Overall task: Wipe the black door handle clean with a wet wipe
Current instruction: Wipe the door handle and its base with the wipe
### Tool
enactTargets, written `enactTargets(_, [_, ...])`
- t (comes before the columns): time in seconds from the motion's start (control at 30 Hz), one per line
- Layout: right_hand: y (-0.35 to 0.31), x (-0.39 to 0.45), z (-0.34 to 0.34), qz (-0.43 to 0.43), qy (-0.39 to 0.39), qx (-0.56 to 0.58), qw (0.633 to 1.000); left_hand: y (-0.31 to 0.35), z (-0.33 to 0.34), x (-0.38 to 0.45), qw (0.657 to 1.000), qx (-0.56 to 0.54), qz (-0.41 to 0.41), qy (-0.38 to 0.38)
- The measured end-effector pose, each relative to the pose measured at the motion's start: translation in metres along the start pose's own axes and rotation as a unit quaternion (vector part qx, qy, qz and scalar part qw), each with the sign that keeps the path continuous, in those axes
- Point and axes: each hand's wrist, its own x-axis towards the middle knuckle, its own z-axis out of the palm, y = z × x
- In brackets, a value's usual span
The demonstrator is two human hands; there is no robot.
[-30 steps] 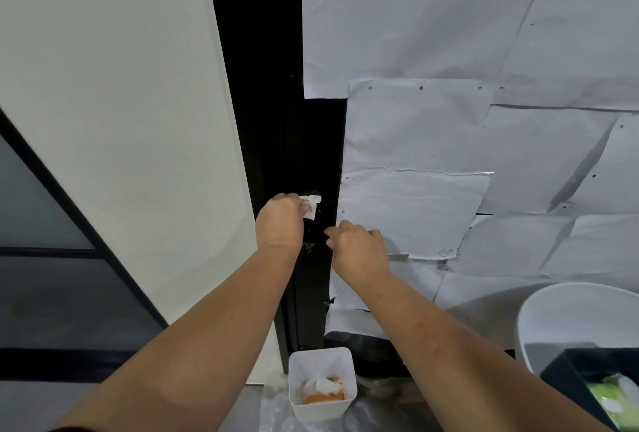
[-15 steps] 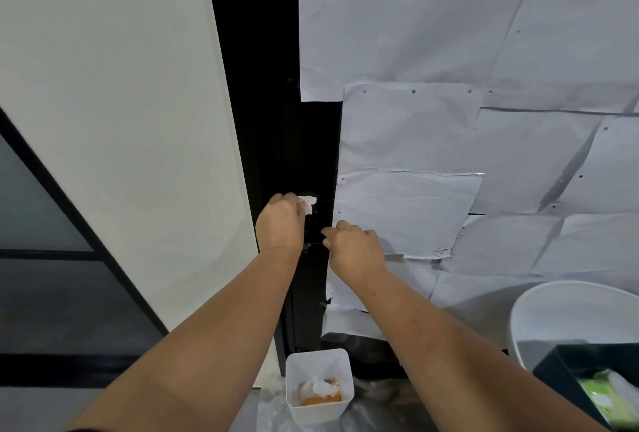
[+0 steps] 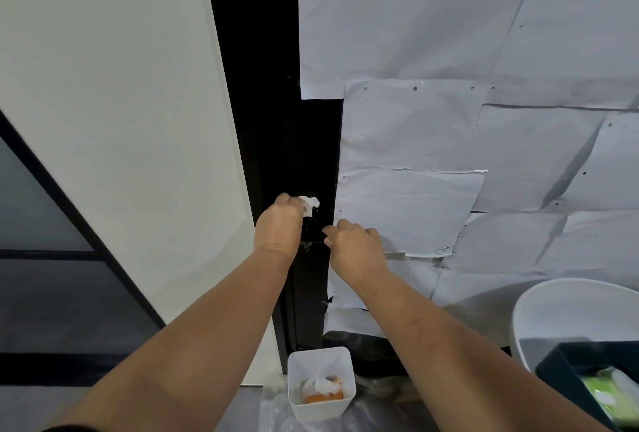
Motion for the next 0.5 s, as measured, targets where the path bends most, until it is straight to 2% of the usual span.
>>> enactTargets(0.1, [0.0, 0.0, 0.0, 0.0, -0.001, 0.0, 1.0, 0.0, 0.006, -0.009, 0.998, -0.015, -0.064, -0.01])
enactTargets(0.27, [0.0, 0.001, 0.001, 0.002, 0.003, -0.003, 1.0, 0.007, 0.004, -0.004, 0.995, -0.037, -0.097, 0.006])
enactTargets(0.43, [-0.001, 0.001, 0.002, 0.002, 0.002, -0.002, 1.0, 0.011, 0.001, 0.003, 0.993, -0.084, -0.081, -0.034])
enactTargets(0.5, [0.0, 0.001, 0.001, 0.002, 0.0, -0.004, 1.0, 0.012, -0.004, 0.012, 0.984, -0.118, -0.109, -0.071])
